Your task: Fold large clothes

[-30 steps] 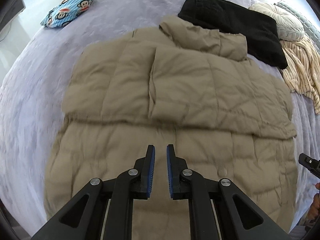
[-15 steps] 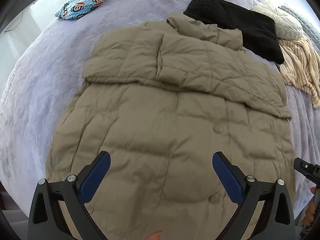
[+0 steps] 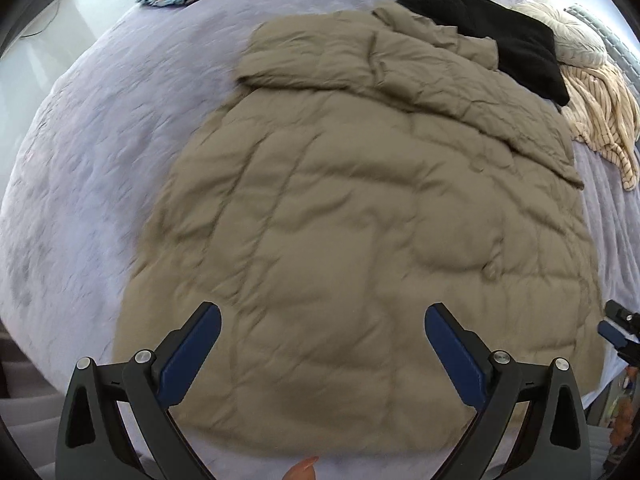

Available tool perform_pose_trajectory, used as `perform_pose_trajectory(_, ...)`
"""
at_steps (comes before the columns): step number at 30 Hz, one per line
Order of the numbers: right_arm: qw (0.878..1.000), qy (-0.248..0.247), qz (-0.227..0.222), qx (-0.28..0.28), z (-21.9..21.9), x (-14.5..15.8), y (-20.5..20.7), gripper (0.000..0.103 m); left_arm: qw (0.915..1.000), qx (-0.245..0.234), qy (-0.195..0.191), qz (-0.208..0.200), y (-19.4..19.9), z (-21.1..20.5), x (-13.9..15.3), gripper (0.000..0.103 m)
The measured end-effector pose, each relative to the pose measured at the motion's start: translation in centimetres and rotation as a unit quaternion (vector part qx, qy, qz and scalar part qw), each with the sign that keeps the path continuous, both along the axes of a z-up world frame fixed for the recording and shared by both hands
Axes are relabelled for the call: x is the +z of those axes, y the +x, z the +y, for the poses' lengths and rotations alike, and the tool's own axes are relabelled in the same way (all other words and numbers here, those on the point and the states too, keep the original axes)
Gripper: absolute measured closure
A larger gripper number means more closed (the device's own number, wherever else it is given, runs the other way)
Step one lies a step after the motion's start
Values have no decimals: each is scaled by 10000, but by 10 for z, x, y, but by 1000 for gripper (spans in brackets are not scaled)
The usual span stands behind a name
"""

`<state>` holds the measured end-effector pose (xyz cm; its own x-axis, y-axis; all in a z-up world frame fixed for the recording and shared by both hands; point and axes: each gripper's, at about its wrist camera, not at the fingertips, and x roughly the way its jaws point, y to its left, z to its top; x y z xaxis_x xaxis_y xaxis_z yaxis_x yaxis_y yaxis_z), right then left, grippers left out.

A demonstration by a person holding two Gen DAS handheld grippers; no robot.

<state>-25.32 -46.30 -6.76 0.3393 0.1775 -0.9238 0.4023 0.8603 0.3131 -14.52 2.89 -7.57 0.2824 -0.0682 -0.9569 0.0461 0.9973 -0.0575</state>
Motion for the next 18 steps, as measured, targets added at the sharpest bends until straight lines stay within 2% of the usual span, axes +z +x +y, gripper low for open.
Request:
perform_pose_trajectory(1,10000,21,-10,-47,1,1,-4,21,10000,14,12,27,-6,7,-1,1)
perform_pose_trajectory(2,9999,66,-28,-97,2,2,-9,12,10000,29,4,51,-10,12,-1,1)
perform_pose_trajectory(3,9998,103,-54,-164,3,3,-13,10,10000,54,-5,82,-14,16,-2,1)
perform_pose_trajectory(5,9994,193,-99,-288,4,5,-22,0,9998,110,-34,176,-22,27,-5,1)
perform_pose_trajectory(12,9960,580,32,-680,9,-3,-48,0,9983,491,-172,275,-45,62,-7,1)
perform_pose_trajectory(17,9895,1102,160,-919,8,-13,-66,0,9943,781,-607,393,-57,89,-14,1)
perform_pose_trajectory(18,9880,1179,160,-984,8,-14,-69,0,9924,814,-806,452,-60,94,-17,1)
